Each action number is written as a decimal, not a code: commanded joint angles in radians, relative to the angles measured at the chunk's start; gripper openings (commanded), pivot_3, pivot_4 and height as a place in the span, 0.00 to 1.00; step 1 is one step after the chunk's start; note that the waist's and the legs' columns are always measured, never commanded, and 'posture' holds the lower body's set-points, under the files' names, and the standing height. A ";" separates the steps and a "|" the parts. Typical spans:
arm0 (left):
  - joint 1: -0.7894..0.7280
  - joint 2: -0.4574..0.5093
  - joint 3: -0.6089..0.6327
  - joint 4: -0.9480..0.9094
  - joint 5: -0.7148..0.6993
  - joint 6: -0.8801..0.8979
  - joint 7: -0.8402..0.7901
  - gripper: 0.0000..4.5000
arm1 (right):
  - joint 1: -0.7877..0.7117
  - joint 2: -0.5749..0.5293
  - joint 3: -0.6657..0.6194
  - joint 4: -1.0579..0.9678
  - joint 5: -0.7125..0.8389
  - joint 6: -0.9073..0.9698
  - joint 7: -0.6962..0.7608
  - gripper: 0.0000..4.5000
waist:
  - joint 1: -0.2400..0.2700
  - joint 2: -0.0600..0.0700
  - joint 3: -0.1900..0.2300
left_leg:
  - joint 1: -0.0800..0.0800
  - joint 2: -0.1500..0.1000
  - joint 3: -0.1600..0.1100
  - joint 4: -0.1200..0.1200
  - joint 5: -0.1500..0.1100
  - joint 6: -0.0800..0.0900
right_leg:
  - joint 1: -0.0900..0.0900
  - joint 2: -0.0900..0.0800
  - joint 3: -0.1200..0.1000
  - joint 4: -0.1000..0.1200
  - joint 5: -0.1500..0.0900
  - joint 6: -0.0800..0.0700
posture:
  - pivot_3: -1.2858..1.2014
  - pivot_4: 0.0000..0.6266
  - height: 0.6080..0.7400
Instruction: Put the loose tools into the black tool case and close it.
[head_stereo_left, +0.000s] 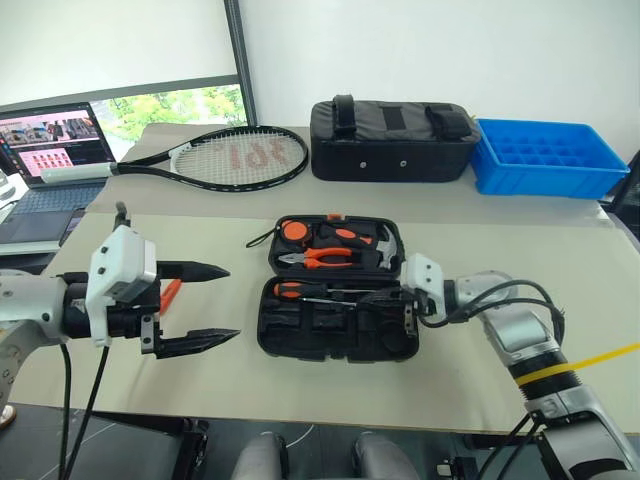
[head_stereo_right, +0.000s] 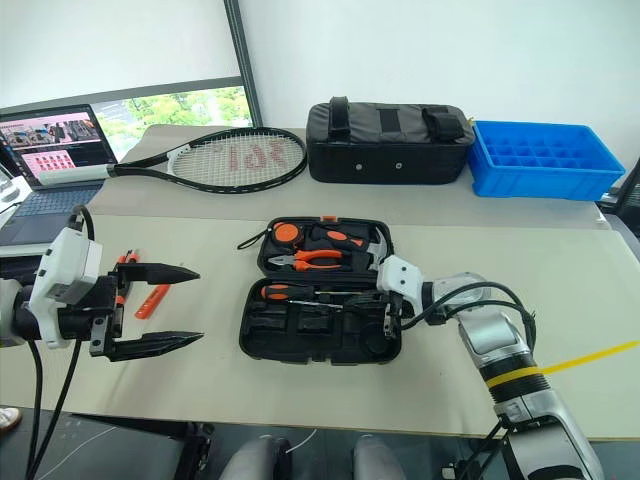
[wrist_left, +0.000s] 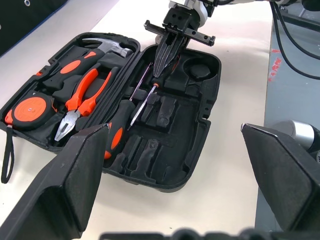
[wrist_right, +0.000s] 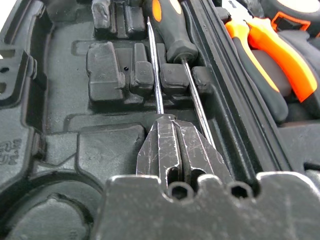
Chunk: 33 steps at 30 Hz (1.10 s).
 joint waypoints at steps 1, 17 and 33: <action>-0.008 0.006 0.009 -0.015 -0.001 -0.024 0.002 1.00 | -0.008 0.005 0.010 0.016 -0.024 -0.008 -0.002 0.01 | 0.000 0.000 0.000 | 0.000 0.000 0.000 0.000 0.000 0.000 | 0.000 0.000 0.000 0.000 0.000 0.000 | 0.52 0.24 0.76; 0.112 -0.114 0.040 0.029 0.142 -0.051 0.211 1.00 | 0.002 0.027 -0.091 -0.044 0.130 0.011 0.039 0.01 | -0.003 -0.001 0.000 | 0.002 0.001 0.000 0.000 0.000 0.000 | 0.001 0.000 0.001 0.002 0.000 0.000 | 0.52 0.24 0.76; 0.000 -0.441 -0.126 0.517 0.526 -0.303 0.643 1.00 | 0.074 -0.127 -0.342 -0.189 0.465 0.155 0.236 0.98 | 0.005 -0.002 0.000 | -0.002 -0.001 -0.007 -0.001 0.000 0.000 | 0.001 -0.002 -0.002 0.000 0.001 0.000 | 0.52 0.24 0.76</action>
